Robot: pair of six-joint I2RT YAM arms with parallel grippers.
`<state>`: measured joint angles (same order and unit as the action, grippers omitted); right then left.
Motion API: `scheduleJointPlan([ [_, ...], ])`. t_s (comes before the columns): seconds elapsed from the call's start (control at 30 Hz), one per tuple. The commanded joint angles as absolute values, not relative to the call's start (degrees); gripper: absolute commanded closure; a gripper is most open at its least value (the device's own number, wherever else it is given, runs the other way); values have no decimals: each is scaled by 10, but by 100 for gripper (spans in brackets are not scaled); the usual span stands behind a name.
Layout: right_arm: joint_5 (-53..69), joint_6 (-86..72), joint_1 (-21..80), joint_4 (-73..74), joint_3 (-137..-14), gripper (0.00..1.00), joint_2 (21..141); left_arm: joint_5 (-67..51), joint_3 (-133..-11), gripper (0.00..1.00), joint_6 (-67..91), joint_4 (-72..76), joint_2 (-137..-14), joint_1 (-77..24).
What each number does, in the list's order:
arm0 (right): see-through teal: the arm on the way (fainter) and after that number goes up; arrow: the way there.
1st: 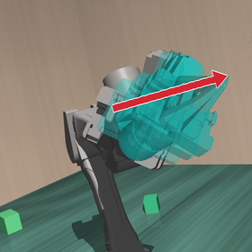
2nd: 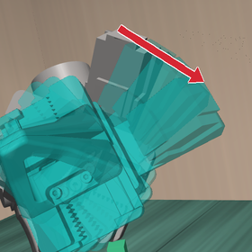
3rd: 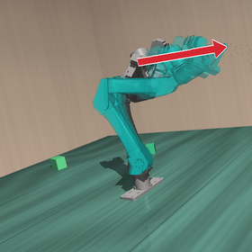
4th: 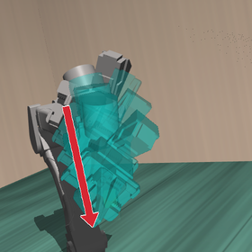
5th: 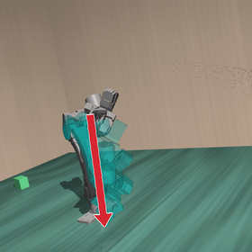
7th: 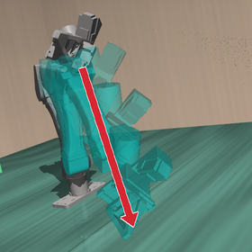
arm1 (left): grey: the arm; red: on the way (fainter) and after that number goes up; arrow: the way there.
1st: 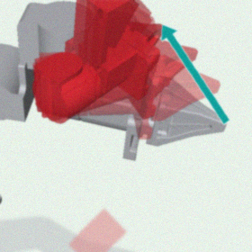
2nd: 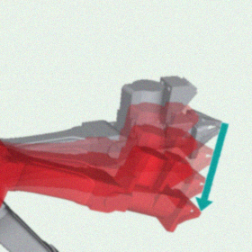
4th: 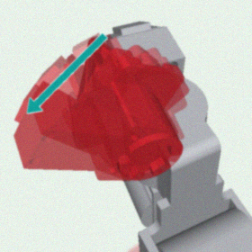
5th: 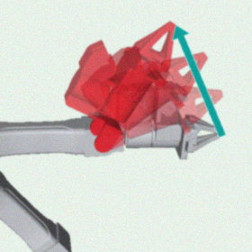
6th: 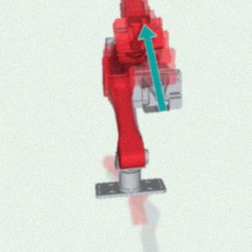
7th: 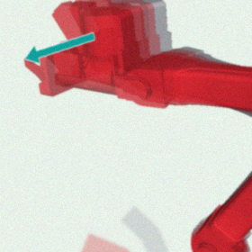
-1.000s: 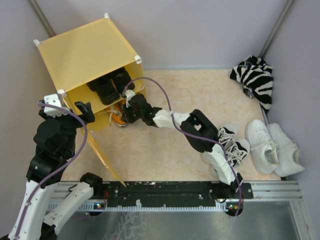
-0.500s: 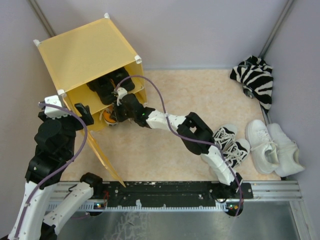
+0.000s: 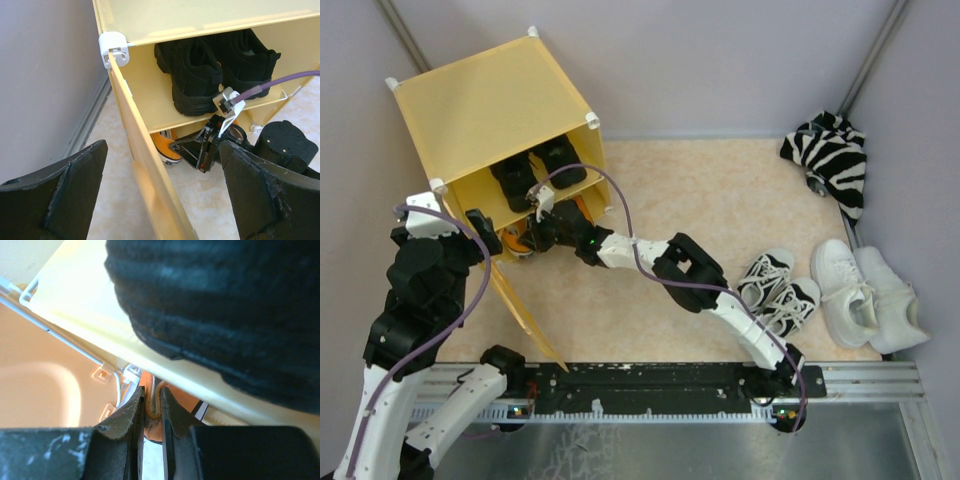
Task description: Place and organize the shoes in the shoe cabinet
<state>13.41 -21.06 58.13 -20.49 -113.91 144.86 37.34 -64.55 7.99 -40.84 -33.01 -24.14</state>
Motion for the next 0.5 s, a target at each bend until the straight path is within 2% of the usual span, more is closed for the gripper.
scheduleJointPlan([
  [0.0, 206, -186, 595, -270, -1100, 91, 1456, 388, -675, 1, 83, -434, -361, -242],
  [0.13, 182, -189, 599, -310, -1019, 86, 1421, 390, -683, 1, 87, -440, -376, -242],
  [0.27, 127, -191, 599, -310, -971, 53, 1390, 390, -682, 1, 93, -465, -382, -242],
  [0.37, 104, -184, 599, -310, -944, 40, 1364, 390, -685, 1, 97, -488, -387, -242],
  [0.47, 92, -183, 600, -317, -913, 34, 1335, 399, -696, 1, 102, -519, -391, -243],
])
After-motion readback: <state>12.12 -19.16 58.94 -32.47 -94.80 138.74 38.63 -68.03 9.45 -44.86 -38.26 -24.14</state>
